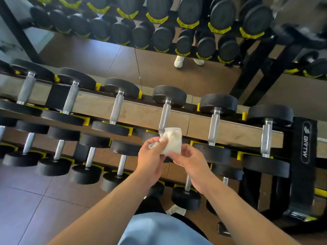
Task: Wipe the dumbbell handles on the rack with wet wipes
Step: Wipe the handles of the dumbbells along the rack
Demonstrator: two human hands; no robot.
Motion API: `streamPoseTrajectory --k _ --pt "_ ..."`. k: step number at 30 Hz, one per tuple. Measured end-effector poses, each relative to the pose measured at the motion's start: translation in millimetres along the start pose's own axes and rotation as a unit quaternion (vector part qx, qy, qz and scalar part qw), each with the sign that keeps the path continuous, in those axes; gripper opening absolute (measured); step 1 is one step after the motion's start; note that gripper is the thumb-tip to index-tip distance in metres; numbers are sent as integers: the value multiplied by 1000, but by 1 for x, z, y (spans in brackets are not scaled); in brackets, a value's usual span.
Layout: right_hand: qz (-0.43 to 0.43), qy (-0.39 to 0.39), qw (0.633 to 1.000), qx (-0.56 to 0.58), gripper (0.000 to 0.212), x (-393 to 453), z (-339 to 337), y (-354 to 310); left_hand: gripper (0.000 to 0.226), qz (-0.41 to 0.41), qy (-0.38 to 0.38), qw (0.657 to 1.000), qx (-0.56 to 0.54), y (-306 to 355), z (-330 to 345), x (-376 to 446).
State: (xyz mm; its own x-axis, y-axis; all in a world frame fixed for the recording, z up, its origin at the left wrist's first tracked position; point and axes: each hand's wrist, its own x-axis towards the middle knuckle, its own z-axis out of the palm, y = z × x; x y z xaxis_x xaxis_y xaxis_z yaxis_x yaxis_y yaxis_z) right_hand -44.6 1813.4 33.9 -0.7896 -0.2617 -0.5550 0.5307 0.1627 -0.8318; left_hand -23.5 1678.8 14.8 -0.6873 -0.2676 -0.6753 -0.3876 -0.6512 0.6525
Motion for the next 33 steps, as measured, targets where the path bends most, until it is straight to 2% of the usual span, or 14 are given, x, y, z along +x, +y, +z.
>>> streamPoseTrajectory --k 2,4,7,12,15,17,20,22,24,25,26,28,30,33 --pt "-25 67 996 44 17 6 6 -2 34 -9 1 1000 -1 -2 3 5" --pt "-30 107 988 107 15 12 9 -7 31 -6 -2 1000 23 -5 6 8" --pt "-13 107 977 182 14 20 21 -16 24 6 -21 997 77 -7 7 13" --pt "-42 117 985 119 17 33 45 -27 27 31 -27 992 117 6 2 25" --pt "-73 222 971 41 11 61 38 -31 22 120 44 975 184 22 -6 41" --pt "-66 294 954 -5 17 83 30 -34 20 168 103 949 247 33 -13 60" --pt "-27 355 934 -20 23 115 20 -36 22 175 121 929 303 42 -16 102" --pt "-70 369 923 -82 19 132 17 -38 18 159 127 925 321 41 -10 129" --pt "-157 337 911 -179 19 146 18 -41 17 132 146 922 333 33 -4 147" --pt "-210 298 900 -239 20 154 19 -44 19 122 161 920 335 28 -2 152" --pt "-271 247 879 -304 21 164 20 -45 20 120 180 917 336 24 -1 155" --pt "-384 128 804 -434 23 192 18 -38 24 136 204 908 338 20 -1 159" --pt "-412 39 723 -553 26 219 14 -33 28 142 216 899 353 19 -1 161" --pt "-362 -43 665 -652 26 232 8 -33 28 155 228 891 360 20 1 161"
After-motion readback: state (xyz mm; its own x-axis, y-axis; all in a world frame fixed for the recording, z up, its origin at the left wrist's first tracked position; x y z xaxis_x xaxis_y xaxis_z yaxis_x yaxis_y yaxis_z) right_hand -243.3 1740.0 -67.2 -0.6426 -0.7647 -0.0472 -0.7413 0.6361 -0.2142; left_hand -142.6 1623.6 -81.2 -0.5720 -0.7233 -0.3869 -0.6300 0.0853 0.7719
